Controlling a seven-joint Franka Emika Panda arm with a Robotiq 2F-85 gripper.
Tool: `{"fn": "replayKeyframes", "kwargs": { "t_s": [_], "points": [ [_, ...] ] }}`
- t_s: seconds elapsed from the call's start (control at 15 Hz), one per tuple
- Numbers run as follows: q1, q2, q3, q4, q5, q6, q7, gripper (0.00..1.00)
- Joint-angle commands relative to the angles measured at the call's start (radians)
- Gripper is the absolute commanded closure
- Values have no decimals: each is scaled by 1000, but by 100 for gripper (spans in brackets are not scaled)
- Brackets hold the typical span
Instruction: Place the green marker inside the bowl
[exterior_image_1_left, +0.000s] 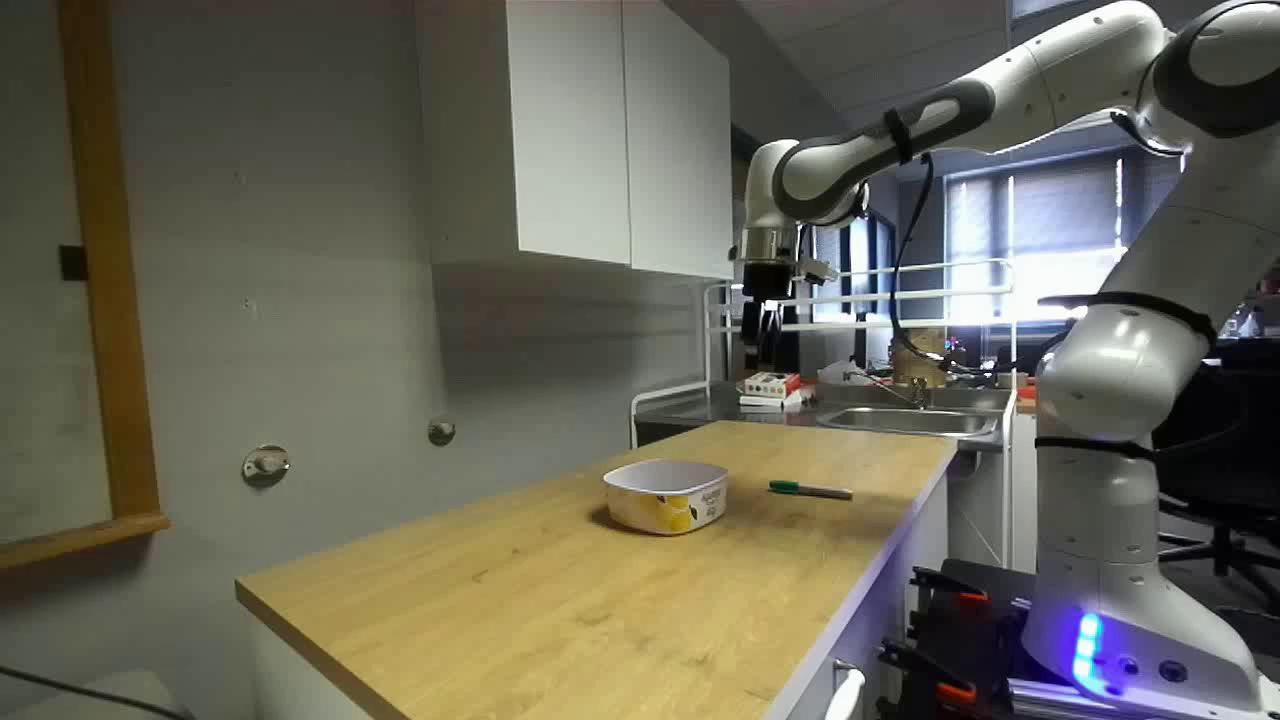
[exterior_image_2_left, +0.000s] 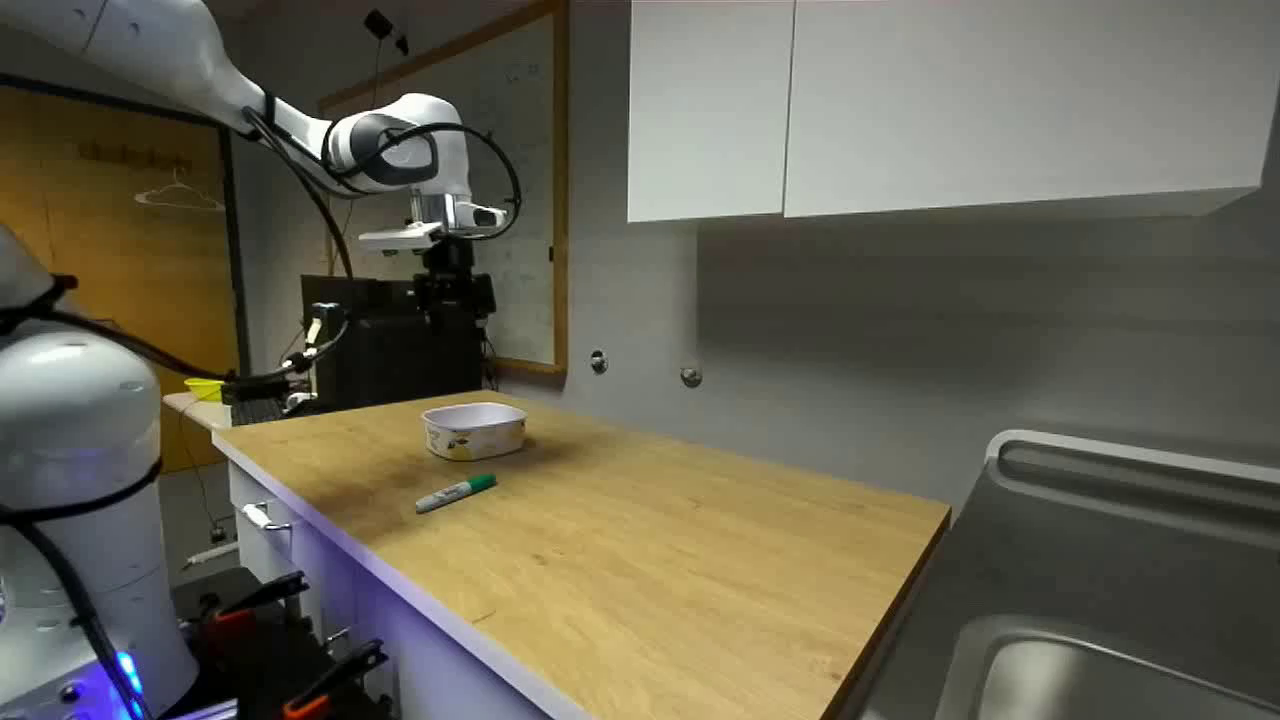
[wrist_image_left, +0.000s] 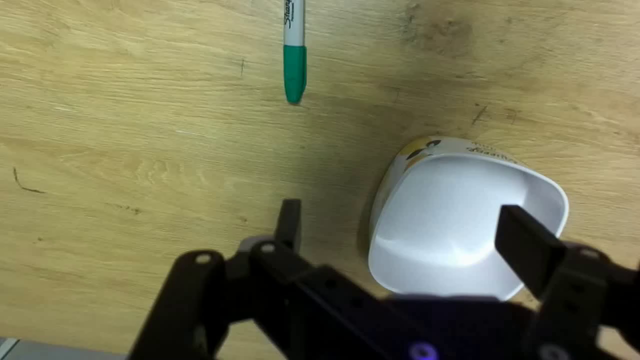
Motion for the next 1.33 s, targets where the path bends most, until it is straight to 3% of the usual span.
{"fn": "replayKeyframes", "kwargs": {
  "t_s": [0.0, 1.27],
  "points": [
    [0, 0, 0, 3, 0, -3, 0, 0],
    [-13, 25, -10, 0, -11, 24, -2, 0]
  ]
}}
